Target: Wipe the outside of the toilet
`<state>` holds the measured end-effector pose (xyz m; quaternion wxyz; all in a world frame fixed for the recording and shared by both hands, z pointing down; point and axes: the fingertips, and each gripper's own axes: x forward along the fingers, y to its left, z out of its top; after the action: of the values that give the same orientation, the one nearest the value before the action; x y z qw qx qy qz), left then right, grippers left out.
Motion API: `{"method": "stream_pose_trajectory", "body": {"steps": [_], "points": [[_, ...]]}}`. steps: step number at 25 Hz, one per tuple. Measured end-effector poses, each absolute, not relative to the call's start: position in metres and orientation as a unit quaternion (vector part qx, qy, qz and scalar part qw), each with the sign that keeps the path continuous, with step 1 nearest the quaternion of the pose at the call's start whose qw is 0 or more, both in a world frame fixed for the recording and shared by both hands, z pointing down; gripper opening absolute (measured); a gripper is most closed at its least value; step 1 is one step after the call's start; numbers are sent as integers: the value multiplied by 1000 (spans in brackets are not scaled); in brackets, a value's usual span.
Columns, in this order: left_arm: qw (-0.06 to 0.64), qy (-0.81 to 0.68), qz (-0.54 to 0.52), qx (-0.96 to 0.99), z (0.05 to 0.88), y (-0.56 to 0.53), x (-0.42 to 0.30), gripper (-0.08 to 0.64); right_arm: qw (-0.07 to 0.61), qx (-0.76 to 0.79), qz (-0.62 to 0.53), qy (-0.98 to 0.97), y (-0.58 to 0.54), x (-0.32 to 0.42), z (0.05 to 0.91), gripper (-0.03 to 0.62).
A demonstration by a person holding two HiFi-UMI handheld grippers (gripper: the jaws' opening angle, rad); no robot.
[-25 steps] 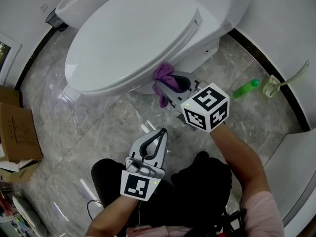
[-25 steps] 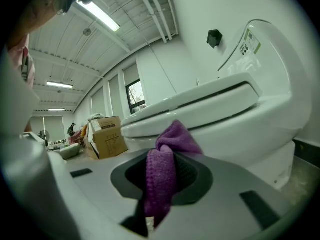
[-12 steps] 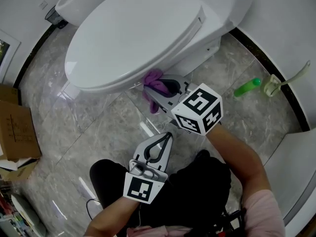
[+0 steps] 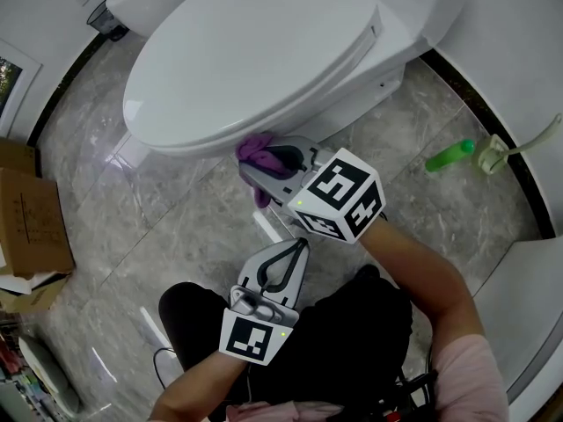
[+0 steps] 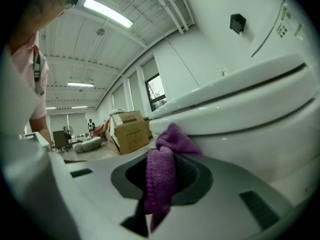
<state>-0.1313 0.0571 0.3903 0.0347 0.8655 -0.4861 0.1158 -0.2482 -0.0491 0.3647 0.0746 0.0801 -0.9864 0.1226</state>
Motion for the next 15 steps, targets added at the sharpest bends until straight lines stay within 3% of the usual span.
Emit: {"method": "stream_pose_trajectory", "body": {"steps": [8,15], "points": [[26,-489,127,863,395,67,-139,3,71,-19,97,-993,-3,-293,351,77],[24,-501,130,855,399,72,-154,3,-1,-117,59,-991,43,-298,291,80]]}}
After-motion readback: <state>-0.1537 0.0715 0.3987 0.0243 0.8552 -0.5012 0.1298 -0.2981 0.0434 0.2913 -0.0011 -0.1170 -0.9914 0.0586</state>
